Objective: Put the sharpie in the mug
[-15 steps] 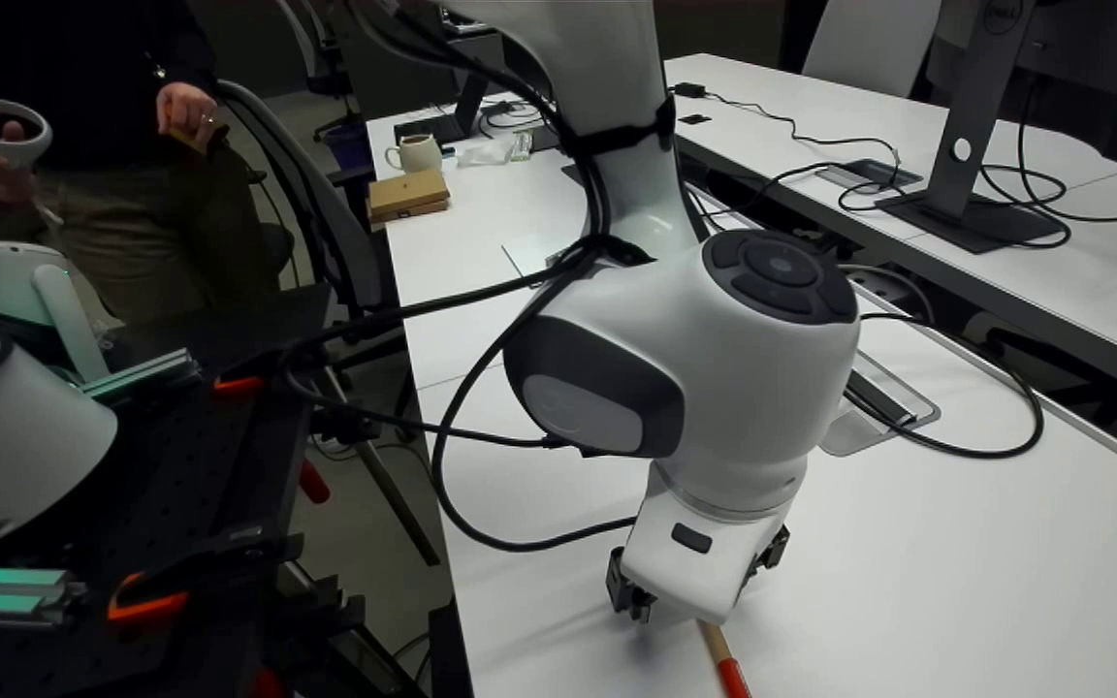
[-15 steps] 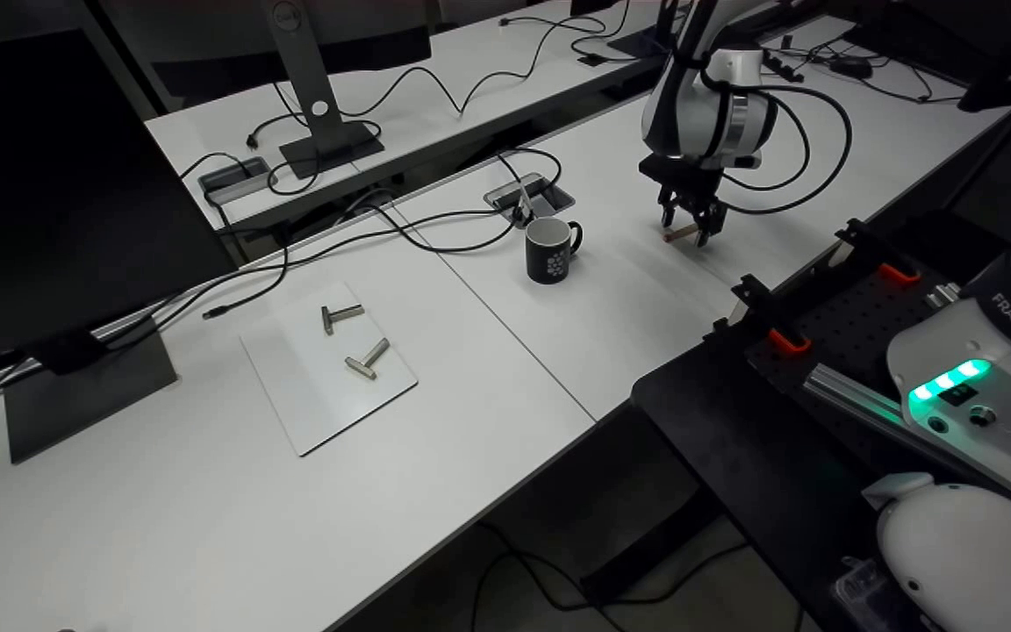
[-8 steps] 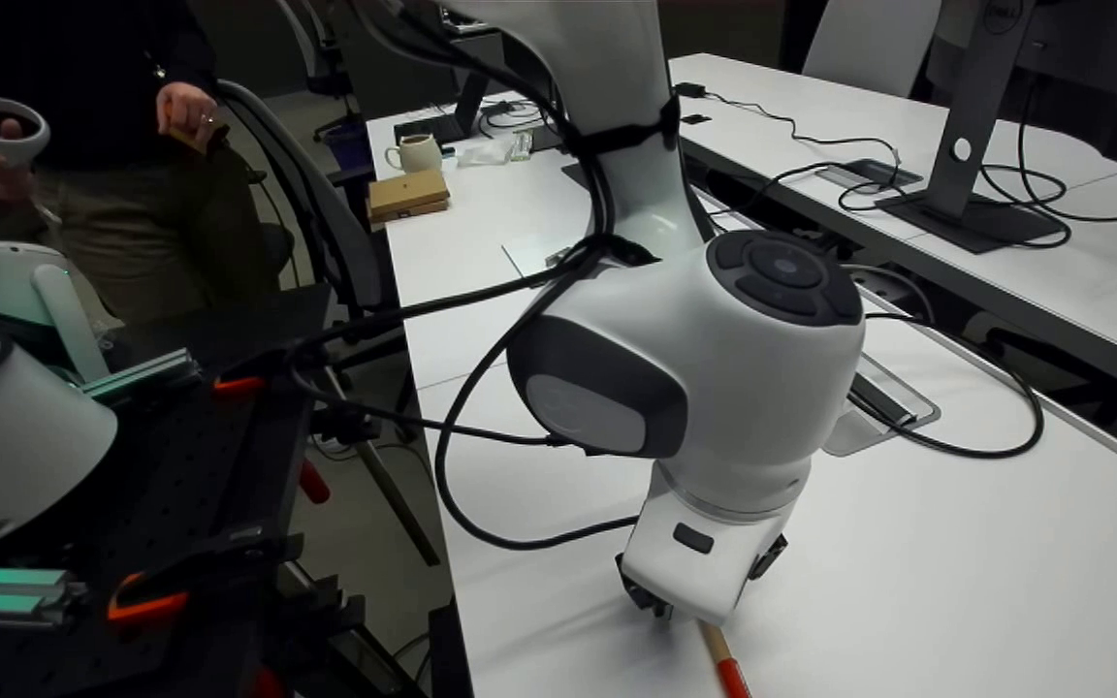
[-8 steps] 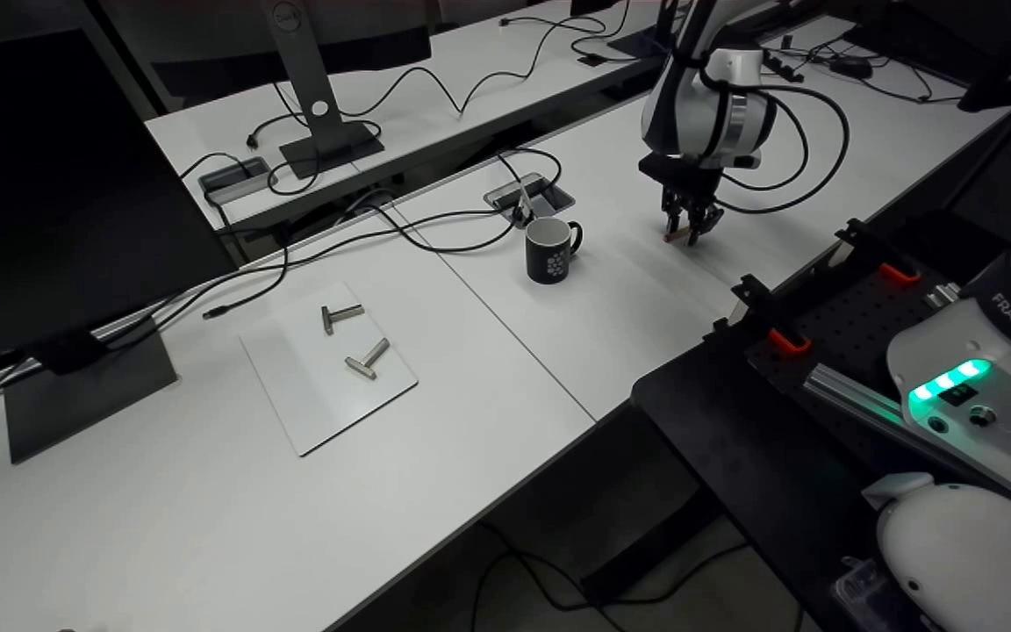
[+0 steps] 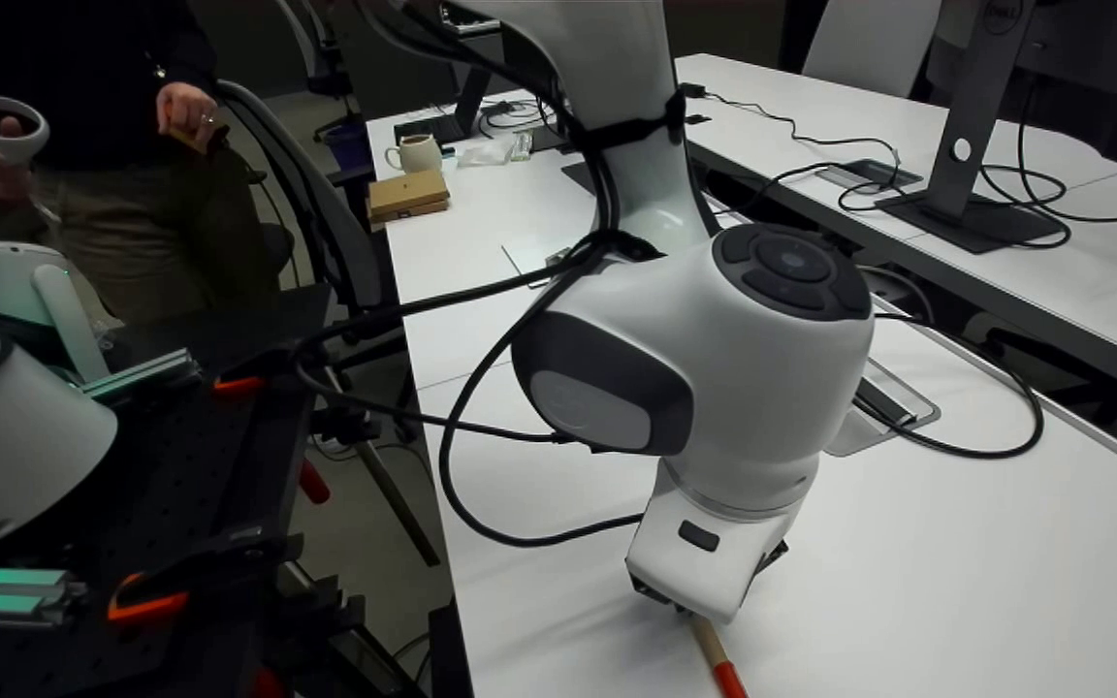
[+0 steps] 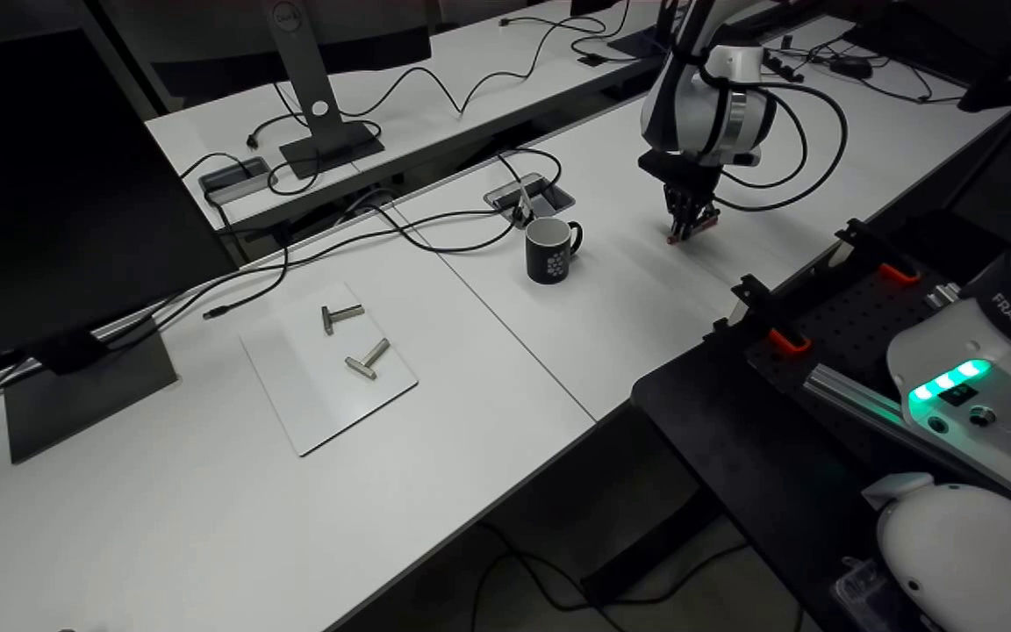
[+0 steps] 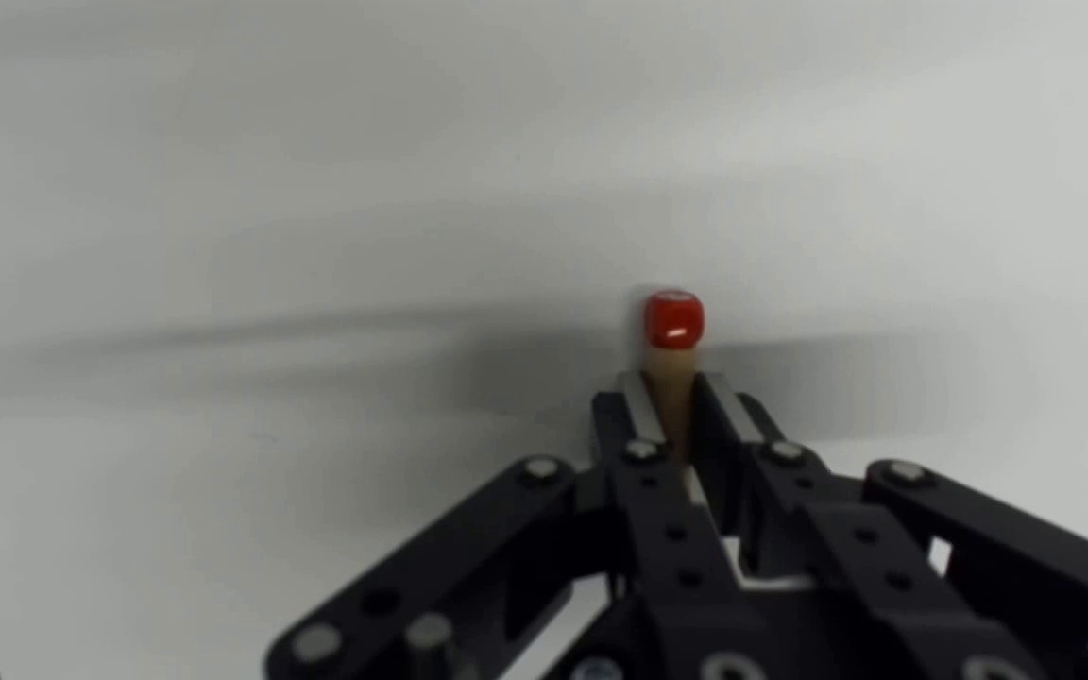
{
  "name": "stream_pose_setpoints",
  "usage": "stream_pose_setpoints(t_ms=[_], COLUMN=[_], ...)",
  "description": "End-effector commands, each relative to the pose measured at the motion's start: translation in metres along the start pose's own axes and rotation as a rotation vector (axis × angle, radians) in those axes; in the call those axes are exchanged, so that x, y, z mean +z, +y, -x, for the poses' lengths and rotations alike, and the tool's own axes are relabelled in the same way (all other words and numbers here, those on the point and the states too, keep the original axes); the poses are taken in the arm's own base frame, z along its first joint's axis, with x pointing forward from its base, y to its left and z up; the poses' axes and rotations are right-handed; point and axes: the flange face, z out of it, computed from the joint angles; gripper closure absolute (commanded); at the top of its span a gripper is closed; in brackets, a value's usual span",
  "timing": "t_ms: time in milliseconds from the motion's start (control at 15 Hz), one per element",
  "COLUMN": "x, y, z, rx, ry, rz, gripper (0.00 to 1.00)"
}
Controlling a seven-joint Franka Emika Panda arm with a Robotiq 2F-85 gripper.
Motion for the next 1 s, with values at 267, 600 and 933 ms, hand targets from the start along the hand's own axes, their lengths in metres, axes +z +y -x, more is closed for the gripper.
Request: stream_pose_setpoints(t_ms=[267,600,933], x=[-0.016,-0.042,-0.068], y=[0.002,0.003,0.007], z=[0.005,0.016,0.036], rx=[-0.009,-0.043,-0.118], ry=[0.002,0.019,0.023], rz=[-0.016,-0.053,-0.085], gripper=[0.96,0.96,0.96])
